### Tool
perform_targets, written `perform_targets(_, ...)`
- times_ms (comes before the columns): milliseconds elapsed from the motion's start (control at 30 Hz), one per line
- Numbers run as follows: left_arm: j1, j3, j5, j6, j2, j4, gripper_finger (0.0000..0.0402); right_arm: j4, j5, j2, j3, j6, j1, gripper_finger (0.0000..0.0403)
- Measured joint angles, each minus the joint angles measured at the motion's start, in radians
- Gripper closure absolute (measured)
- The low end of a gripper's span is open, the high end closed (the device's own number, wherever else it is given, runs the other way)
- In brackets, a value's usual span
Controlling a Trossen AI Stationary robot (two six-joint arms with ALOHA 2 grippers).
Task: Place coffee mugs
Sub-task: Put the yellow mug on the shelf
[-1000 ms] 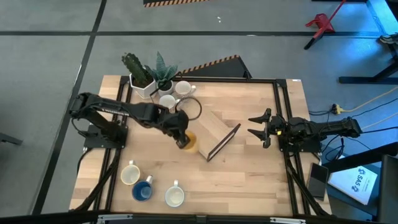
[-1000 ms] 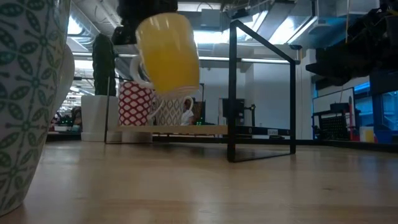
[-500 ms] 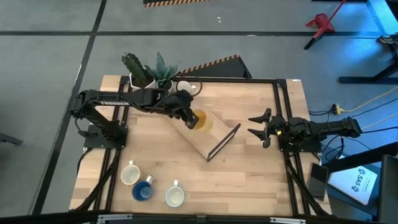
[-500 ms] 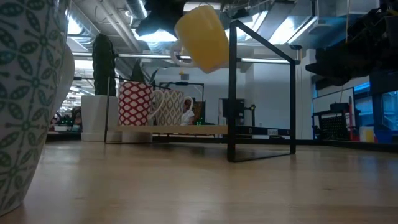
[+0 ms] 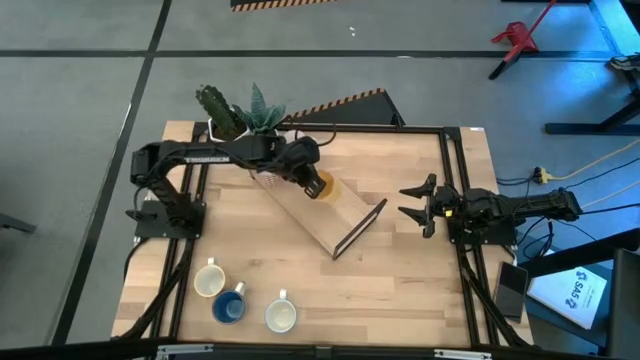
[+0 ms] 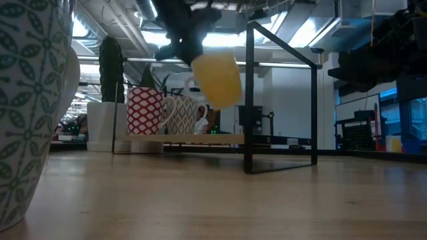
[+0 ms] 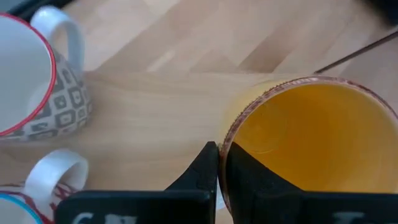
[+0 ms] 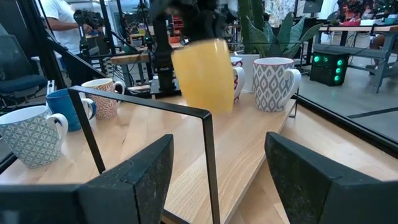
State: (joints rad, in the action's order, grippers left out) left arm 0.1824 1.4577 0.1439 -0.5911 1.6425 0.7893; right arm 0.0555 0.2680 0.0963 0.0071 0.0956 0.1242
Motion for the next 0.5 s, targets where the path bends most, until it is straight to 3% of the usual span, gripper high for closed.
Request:
perform_targets(233, 0.037, 0.0, -0.017, 0.127, 0.026, 0.005, 0.0394, 0.0, 0.0, 0.0, 0.0, 0.0, 0.0, 0.0162)
perform_targets(367, 0.063, 0.0, -0.062, 0.282, 0.026, 0.011, 0.0394, 0.0, 0.0, 0.0, 0.0, 0.0, 0.0, 0.0162)
perform_targets(500, 0.082, 0.0, -0.172, 0.499, 0.026, 0.015, 0.0394, 0.0, 0.0, 0.0, 0.0, 0.0, 0.0, 0.0162)
